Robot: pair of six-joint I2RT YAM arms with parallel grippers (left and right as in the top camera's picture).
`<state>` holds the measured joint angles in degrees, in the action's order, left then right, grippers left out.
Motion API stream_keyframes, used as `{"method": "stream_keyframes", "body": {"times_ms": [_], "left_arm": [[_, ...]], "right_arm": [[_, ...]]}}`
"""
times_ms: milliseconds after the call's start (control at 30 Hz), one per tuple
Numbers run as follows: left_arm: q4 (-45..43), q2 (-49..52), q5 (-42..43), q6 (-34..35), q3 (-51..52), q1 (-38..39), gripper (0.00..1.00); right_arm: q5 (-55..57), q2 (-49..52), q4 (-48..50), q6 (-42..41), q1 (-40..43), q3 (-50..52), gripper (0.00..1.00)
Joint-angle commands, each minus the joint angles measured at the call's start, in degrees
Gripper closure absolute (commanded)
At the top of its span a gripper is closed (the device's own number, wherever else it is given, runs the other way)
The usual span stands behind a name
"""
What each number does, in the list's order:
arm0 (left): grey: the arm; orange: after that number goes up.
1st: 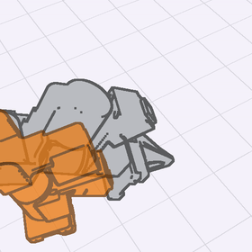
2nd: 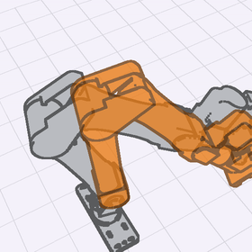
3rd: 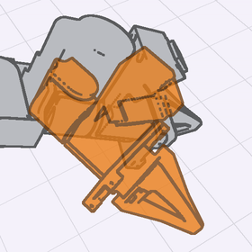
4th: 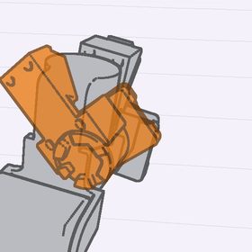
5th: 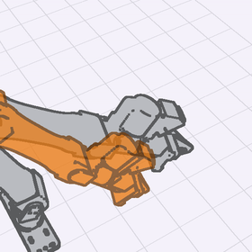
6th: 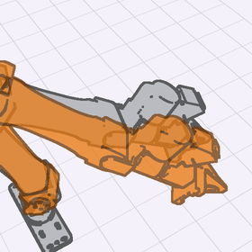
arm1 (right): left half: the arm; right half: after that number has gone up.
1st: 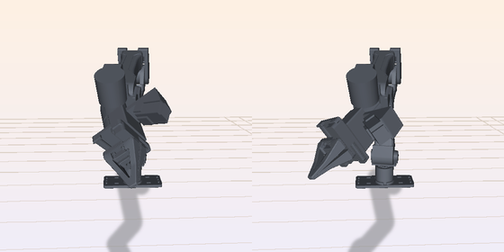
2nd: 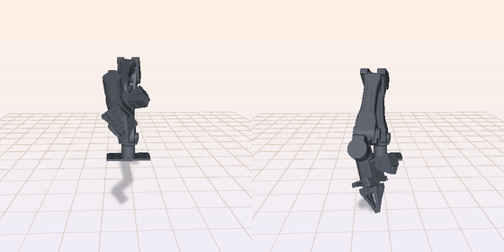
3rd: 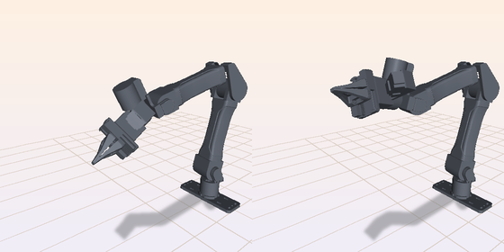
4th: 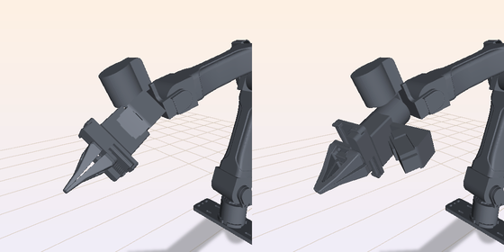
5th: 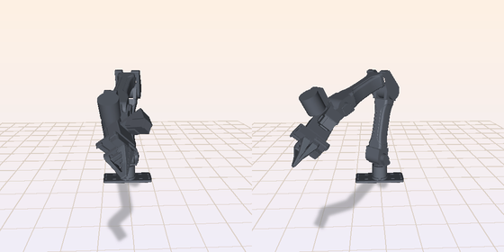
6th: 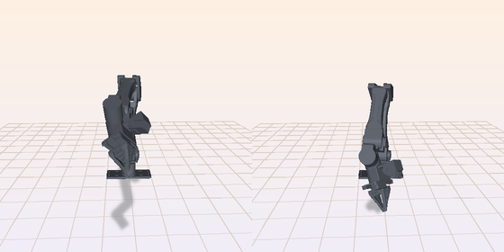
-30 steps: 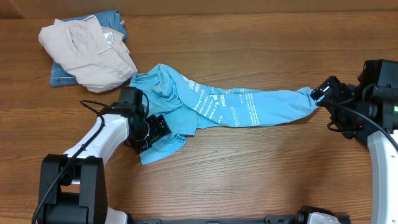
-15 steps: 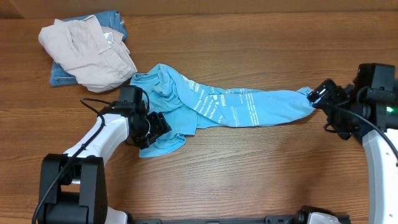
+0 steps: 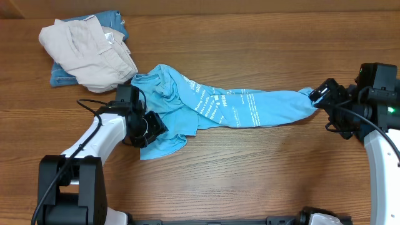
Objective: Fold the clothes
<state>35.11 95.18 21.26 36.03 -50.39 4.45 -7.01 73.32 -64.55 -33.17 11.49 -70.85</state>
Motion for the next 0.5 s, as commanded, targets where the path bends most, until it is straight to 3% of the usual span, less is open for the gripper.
{"method": "stream_keyframes", "body": {"times_ms": [0, 33, 100, 133, 167, 333, 467], "left_arm": [[-1.0, 0.7, -0.9, 0.0, -1.5, -0.4, 0.59], [-1.3, 0.7, -0.9, 0.2, -1.5, -0.4, 0.67], [-2.3, 0.7, -1.6, 0.5, -1.5, -0.4, 0.76], [-2.8, 0.7, -2.1, 0.7, -1.5, -0.4, 0.93], [-2.8, 0.7, -2.1, 0.9, -1.5, -0.4, 0.96], [4.9, -0.2, -2.2, -0.1, -7.0, -0.4, 0.96], [12.2, -6.6, -6.2, -1.6, -15.0, -0.3, 0.96]], "right_arm": [[0.5, 0.0, 0.2, 0.2, -0.3, 0.3, 0.00], [0.5, 0.0, 0.2, 0.2, -0.3, 0.3, 0.00], [0.5, 0.0, 0.2, 0.2, -0.3, 0.4, 0.00], [0.5, 0.0, 0.2, 0.2, -0.3, 0.4, 0.00], [0.5, 0.0, 0.2, 0.2, -0.3, 0.4, 0.00], [0.5, 0.0, 0.7, 0.2, -0.3, 0.4, 0.00], [0.5, 0.1, 0.6, 0.2, -0.3, 0.4, 0.00]]}}
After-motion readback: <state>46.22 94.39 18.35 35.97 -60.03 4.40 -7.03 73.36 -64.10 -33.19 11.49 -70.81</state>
